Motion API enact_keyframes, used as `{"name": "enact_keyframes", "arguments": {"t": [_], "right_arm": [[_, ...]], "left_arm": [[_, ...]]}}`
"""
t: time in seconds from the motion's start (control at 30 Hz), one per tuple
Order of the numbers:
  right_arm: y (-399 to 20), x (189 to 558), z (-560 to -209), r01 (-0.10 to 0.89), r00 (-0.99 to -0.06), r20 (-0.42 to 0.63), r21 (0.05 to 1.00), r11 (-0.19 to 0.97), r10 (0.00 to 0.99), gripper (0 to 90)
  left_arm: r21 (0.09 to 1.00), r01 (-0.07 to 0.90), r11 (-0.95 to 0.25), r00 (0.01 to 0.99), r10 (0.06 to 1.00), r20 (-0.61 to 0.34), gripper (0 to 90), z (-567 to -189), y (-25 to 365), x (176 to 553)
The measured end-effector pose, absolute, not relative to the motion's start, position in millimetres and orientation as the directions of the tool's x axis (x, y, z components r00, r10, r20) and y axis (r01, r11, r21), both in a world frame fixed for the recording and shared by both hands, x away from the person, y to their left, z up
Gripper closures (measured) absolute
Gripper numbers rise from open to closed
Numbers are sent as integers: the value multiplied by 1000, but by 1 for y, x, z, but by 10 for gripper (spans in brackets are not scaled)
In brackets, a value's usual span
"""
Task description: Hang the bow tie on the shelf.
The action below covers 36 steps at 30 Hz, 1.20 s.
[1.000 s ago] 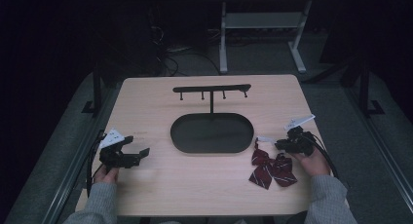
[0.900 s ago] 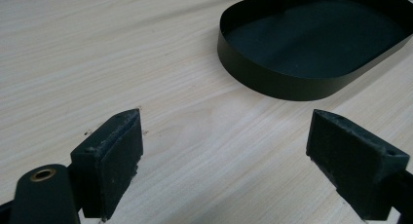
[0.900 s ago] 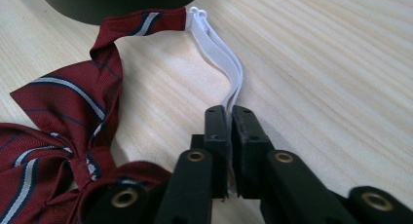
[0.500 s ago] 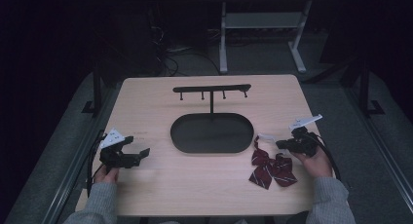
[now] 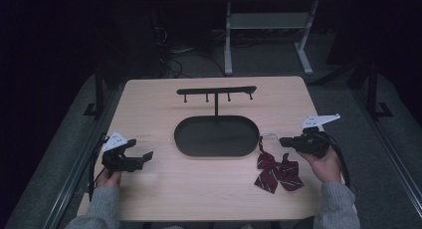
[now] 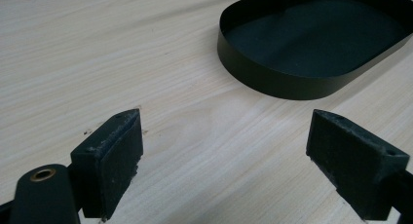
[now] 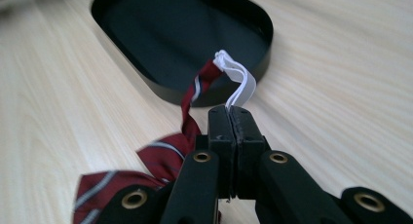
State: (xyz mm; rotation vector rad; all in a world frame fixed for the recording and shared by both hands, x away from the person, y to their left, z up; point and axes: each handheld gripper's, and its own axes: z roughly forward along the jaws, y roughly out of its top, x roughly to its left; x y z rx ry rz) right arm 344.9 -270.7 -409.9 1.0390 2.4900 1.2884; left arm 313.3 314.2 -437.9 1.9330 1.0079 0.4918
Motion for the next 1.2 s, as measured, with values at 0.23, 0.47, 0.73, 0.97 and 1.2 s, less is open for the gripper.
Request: {"name": "enact_keyframes", "arguments": {"t": [0.23, 0.47, 0.73, 0.97, 1.2], "right_arm": [[-267, 342, -398, 493, -761, 172, 779, 387, 625, 886], [-262, 335, -378, 463, -781, 143, 786, 409, 608, 886], [-253, 329, -355, 421, -803, 100, 794, 439, 588, 886], [-247, 329, -340, 396, -819, 88, 803, 446, 567, 886], [-239, 332, -328, 377, -832, 80, 807, 455, 548, 886]], "left_arm": [[842, 459, -284, 591, 805, -50, 130, -438, 314, 313], [843, 457, -283, 591, 805, -50, 130, -438, 313, 313], [841, 455, -291, 595, 803, -43, 131, -437, 314, 313], [845, 454, -282, 591, 805, -49, 130, -437, 313, 313], [845, 457, -276, 587, 808, -54, 130, -437, 313, 313]]}}
